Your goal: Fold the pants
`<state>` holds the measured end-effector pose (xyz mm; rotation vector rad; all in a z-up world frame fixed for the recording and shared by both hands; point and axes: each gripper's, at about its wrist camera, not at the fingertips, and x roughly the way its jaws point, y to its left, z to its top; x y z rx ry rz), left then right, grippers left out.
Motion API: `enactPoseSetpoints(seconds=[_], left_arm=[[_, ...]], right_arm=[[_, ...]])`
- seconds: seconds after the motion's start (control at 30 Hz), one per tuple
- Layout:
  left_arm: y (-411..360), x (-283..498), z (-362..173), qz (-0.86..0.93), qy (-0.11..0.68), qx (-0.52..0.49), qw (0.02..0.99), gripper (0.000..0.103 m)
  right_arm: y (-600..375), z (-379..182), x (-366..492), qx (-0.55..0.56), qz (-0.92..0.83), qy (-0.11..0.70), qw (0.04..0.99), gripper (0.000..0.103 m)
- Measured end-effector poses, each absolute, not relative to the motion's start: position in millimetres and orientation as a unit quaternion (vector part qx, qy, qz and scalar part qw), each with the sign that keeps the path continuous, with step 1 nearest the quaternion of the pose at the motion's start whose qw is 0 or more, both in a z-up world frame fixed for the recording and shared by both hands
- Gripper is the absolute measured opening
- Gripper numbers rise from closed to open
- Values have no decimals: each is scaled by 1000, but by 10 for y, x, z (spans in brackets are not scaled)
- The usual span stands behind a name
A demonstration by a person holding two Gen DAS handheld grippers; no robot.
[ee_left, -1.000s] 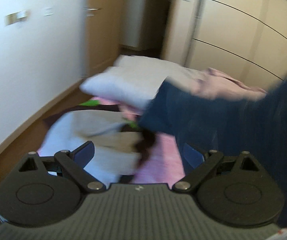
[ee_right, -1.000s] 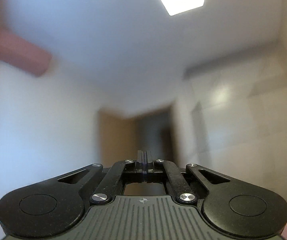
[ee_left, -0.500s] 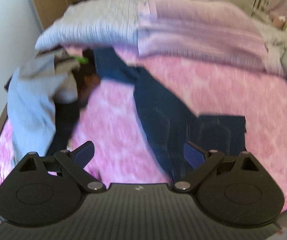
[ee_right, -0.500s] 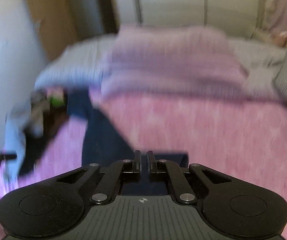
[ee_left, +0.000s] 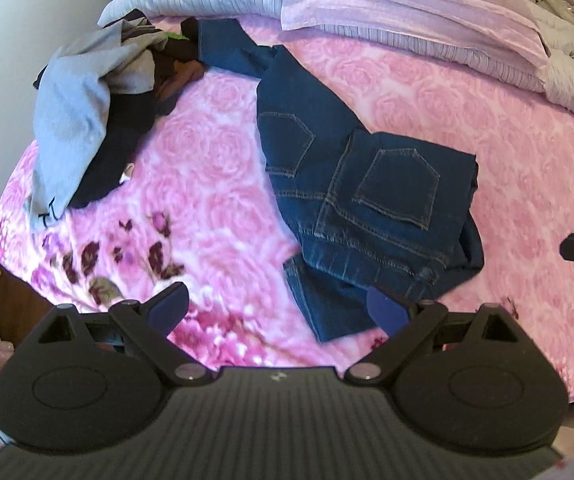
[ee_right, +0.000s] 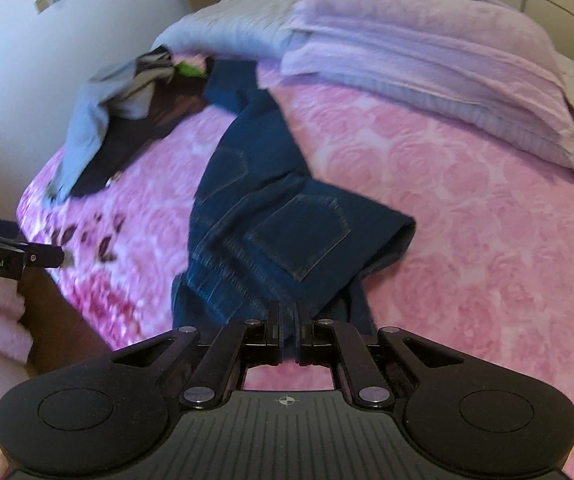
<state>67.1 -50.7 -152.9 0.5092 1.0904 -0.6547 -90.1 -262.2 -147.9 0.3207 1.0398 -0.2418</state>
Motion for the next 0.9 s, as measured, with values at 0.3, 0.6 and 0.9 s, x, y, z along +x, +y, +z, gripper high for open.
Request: enactPoseSetpoints(seconds=[0.3, 0.6, 0.9], left_arm=[[-600, 500, -1512, -319, 498, 260, 763, 94], [-836, 750, -1648, -366, 490, 276, 741, 94], [-786, 1031, -1903, -372, 487, 287, 736, 93]], right_arm=[[-2629, -1551, -916, 157, -123, 496, 845, 7], [-2794, -1308, -1120, 159, -221, 440, 856, 39], [-2578, -1600, -1051, 29, -220, 454, 863, 39]])
